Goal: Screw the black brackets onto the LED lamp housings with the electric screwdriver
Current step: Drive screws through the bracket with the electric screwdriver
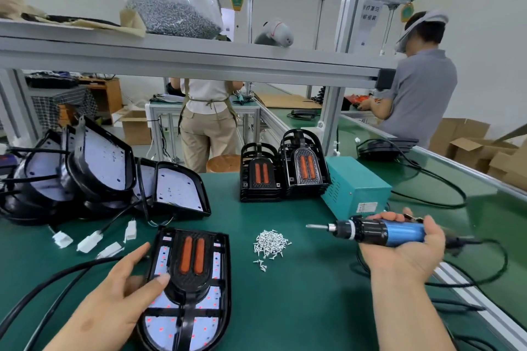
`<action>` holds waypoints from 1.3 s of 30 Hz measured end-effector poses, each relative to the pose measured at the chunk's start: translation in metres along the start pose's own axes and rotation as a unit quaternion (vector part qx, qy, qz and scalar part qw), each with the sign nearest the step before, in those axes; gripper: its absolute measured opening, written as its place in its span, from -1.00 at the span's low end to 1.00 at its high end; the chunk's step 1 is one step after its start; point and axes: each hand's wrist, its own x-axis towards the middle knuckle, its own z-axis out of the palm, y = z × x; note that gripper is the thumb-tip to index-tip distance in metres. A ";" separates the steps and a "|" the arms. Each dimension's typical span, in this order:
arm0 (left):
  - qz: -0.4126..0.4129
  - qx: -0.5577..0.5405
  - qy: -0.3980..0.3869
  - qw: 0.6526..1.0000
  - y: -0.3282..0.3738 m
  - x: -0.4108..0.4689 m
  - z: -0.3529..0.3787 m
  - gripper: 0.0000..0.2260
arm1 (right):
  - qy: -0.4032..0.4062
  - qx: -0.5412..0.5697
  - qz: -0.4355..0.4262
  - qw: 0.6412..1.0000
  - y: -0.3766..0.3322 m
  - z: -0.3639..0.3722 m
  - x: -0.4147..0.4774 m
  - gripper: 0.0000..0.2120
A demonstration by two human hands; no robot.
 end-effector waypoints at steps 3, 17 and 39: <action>0.095 0.218 0.155 0.959 0.014 -0.007 0.001 -0.30 | -0.015 0.028 0.020 0.999 0.005 -0.008 0.006 -0.85; 0.202 0.283 -0.140 0.927 0.112 0.079 0.190 -0.86 | -0.233 -0.023 0.173 0.957 0.013 -0.039 0.032 -0.65; 0.136 0.191 -0.081 0.969 0.103 0.087 0.234 -0.90 | -0.235 0.030 0.188 0.953 0.008 -0.032 0.045 -0.61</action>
